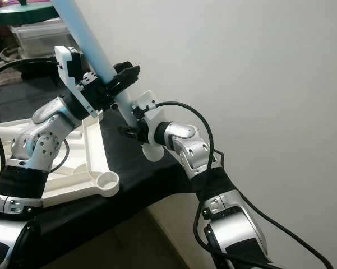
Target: Building children table
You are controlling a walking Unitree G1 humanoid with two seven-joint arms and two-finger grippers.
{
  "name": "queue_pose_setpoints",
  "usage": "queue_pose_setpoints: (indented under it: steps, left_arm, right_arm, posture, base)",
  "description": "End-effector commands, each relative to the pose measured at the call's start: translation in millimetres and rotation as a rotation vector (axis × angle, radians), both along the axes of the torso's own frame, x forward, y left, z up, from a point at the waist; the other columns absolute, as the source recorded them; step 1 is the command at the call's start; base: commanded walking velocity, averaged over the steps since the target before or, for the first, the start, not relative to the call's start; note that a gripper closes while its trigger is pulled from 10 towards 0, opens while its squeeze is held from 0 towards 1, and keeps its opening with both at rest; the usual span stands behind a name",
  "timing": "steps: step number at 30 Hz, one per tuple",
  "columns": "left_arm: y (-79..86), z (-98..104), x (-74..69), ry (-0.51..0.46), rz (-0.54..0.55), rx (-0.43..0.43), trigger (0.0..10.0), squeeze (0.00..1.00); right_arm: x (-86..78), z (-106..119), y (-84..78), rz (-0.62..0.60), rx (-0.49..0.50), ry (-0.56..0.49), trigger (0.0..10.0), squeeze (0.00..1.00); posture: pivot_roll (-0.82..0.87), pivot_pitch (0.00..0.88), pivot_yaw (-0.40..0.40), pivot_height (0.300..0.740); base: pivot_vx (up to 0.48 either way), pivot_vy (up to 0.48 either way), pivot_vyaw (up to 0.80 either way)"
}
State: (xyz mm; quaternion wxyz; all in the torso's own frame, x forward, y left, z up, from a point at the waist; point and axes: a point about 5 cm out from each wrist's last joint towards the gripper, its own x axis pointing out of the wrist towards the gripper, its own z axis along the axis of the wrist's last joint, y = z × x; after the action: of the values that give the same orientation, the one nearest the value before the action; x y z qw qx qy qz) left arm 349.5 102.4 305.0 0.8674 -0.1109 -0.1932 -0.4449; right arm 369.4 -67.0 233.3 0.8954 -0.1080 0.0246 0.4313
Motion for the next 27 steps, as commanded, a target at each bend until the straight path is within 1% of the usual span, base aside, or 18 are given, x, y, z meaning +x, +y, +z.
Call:
queue_pose_setpoints:
  steps: [1, 6, 7, 8, 9, 13, 15, 18, 19, 22, 23, 24, 25, 26, 27]
  left_arm:
    - [-10.6, 6, -2.4, -0.016, -0.052, -0.01, 10.0, 0.0]
    - [-11.7, 4, -1.8, 0.005, -0.057, -0.012, 10.0, 0.0]
    - [-12.6, 4, -2.2, 0.012, -0.063, -0.014, 10.0, 0.55]
    - [-12.6, 4, -2.2, 0.012, -0.063, -0.014, 10.0, 0.55]
    - [-14.9, 3, -4.6, 0.02, -0.092, -0.019, 10.0, 1.0]
    - [-15.6, 3, -5.4, 0.018, -0.089, -0.015, 10.0, 1.0]
    - [-14.4, 3, -4.5, 0.007, -0.046, -0.014, 10.0, 1.0]
    - [-14.2, 4, -5.1, 0.0, -0.042, -0.01, 10.0, 1.0]
    - [-12.8, 5, -6.7, -0.004, -0.037, -0.022, 10.0, 0.0]
    - [-8.5, 6, -11.1, -0.003, -0.025, -0.052, 10.0, 0.0]
    - [-4.6, 7, -12.9, -0.007, -0.002, -0.064, 10.0, 0.0]
    - [-4.6, 7, -12.9, -0.007, -0.002, -0.064, 10.0, 0.0]
    - [2.9, 6, -14.8, -0.009, 0.041, -0.082, 10.0, 0.0]
    - [2.9, 6, -14.8, -0.009, 0.041, -0.082, 10.0, 0.0]
    - [12.3, 3, -16.8, -0.007, 0.098, -0.097, 10.0, 0.0]
  right_arm:
    - [1.9, 7, 7.0, 0.002, 0.041, 0.012, 0.0, 0.0]
    - [1.8, 6, 7.8, 0.004, 0.044, 0.013, 0.0, 0.0]
    - [1.3, 5, 8.3, 0.008, 0.043, 0.012, 0.0, 0.0]
    - [1.3, 5, 8.3, 0.008, 0.043, 0.012, 0.0, 0.0]
    - [0.6, 5, 8.7, 0.012, 0.047, 0.01, 0.0, 0.0]
    - [0.6, 5, 8.5, 0.012, 0.051, 0.007, 0.0, 0.0]
    - [0.6, 6, 7.7, 0.009, 0.062, 0.003, 0.0, 0.0]
    - [0.9, 6, 6.9, 0.004, 0.064, 0.0, 0.0, 0.0]
    - [1.1, 6, 5.5, -0.001, 0.067, -0.004, 0.0, 0.0]
    - [3.0, 9, 0.2, -0.024, 0.09, -0.017, 0.0, 0.0]
    - [4.2, 12, -3.1, -0.041, 0.107, -0.034, 0.0, 0.0]
    - [4.2, 12, -3.1, -0.041, 0.107, -0.034, 0.0, 0.0]
    - [5.1, 15, -8.1, -0.063, 0.136, -0.057, 0.0, 0.0]
    - [5.1, 15, -8.1, -0.063, 0.136, -0.057, 0.0, 0.0]
    - [6.1, 18, -14.4, -0.09, 0.172, -0.08, 0.0, 0.0]
  posture:
    - [0.05, 0.0, -0.03, 0.74]
    - [0.05, 0.0, -0.029, 0.74]
    - [0.05, 0.0, -0.03, 0.74]
    - [0.05, 0.0, -0.03, 0.74]
    - [0.05, 0.0, -0.029, 0.74]
    - [0.05, 0.0, -0.03, 0.74]
    - [0.05, 0.0, -0.028, 0.74]
    - [0.05, 0.0, -0.029, 0.74]
    - [0.05, 0.0, -0.025, 0.74]
    - [0.05, 0.0, -0.029, 0.74]
    - [0.05, 0.0, -0.031, 0.74]
    - [0.05, 0.0, -0.031, 0.74]
    - [0.05, 0.0, -0.03, 0.74]
    - [0.05, 0.0, -0.03, 0.74]
    - [0.05, 0.0, -0.033, 0.74]
  base:
    - [0.0, 0.0, 0.0]
    - [0.0, 0.0, 0.0]
    - [0.0, 0.0, 0.0]
    - [0.0, 0.0, 0.0]
    - [0.0, 0.0, 0.0]
    - [0.0, 0.0, 0.0]
    - [0.0, 0.0, 0.0]
    - [0.0, 0.0, 0.0]
    - [0.0, 0.0, 0.0]
    - [0.0, 0.0, 0.0]
    - [0.0, 0.0, 0.0]
    - [0.0, 0.0, 0.0]
    - [0.0, 0.0, 0.0]
    - [0.0, 0.0, 0.0]
    - [0.0, 0.0, 0.0]
